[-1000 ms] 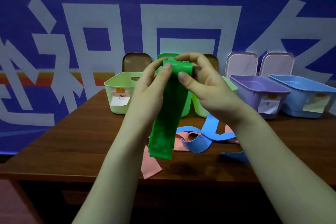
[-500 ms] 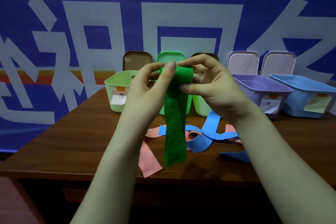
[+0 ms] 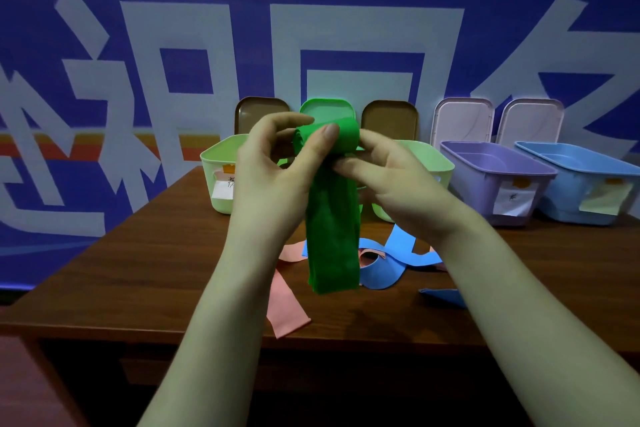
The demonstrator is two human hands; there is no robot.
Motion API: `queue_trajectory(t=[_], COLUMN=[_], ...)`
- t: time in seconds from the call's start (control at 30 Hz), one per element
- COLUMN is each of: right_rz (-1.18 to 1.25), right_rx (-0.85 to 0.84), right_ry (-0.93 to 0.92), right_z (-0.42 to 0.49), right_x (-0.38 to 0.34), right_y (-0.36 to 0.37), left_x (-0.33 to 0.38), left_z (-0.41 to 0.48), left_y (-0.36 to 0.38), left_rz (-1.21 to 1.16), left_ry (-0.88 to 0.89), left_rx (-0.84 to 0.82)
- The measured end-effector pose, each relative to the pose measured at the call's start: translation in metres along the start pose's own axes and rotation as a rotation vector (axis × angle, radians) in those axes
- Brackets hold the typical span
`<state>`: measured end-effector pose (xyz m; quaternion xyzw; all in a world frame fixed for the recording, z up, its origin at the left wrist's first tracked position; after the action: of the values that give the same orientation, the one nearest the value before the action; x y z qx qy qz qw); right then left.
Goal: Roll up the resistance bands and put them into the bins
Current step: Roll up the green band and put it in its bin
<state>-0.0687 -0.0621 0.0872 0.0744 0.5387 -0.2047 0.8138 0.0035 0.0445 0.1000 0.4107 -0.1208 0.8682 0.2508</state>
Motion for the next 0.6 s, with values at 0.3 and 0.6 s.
queue_trajectory(t=[0.3, 0.6], right_rz=[0.323, 0.346], right_rx=[-0.168, -0.028], right_ry=[0.152, 0.035], right_z=[0.001, 0.003], right_x=[0.012, 0.004], right_y=[0.013, 0.000], left_x=[0.003, 0.002], left_z=[-0.004, -0.007], left_y=[-0.002, 0.008], left_rz=[0.034, -0.140], left_ry=[0.085, 0.093], left_rx=[-0.001, -0.161])
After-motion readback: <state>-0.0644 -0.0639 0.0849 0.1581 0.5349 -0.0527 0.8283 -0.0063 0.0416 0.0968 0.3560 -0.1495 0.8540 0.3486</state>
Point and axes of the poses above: each hand's wrist, its own z-axis towards the middle knuckle, its own y-axis out of the palm, x = y × z, the point moved 9 cm from there along z, towards the middle knuckle, and after that the axes turned 5 degrees about z, right-handed, at the moved point
